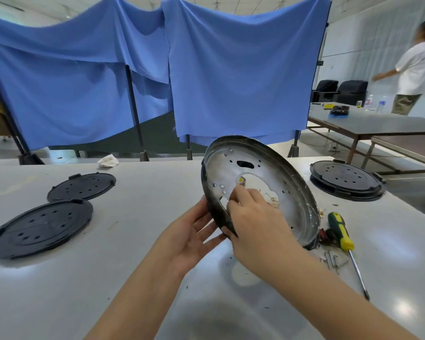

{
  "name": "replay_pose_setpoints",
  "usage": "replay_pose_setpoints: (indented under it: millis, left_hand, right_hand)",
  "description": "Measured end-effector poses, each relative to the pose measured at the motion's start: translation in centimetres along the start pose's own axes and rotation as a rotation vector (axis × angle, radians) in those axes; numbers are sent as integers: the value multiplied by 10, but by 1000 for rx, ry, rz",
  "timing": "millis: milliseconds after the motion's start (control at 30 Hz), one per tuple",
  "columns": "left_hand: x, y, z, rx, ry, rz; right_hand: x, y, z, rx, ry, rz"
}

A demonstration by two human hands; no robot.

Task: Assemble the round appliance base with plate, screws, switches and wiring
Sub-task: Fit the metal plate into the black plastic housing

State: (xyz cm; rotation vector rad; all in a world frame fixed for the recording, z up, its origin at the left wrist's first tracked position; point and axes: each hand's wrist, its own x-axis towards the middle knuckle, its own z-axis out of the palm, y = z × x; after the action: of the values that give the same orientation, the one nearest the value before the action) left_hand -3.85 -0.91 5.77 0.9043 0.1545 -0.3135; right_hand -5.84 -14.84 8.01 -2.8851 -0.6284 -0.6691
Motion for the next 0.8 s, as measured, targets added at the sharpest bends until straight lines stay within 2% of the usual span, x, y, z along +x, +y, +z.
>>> replay_pose_setpoints:
  millis: [267, 500, 700, 800]
  left_hand:
    - [6, -10, -22, 33, 44, -65]
    - [8, -18, -36, 19, 35, -111]
    - [3, -26, -34, -83, 64, -176]
    - [0, -26, -35, -79, 68, -209]
  right_hand:
    - [-5, -12, 19, -4, -95, 5]
    - [-9, -17, 31, -35, -60, -8]
    - [-16, -18, 37, 111, -69, 25]
    - [-23, -16, 30, 214, -19, -1]
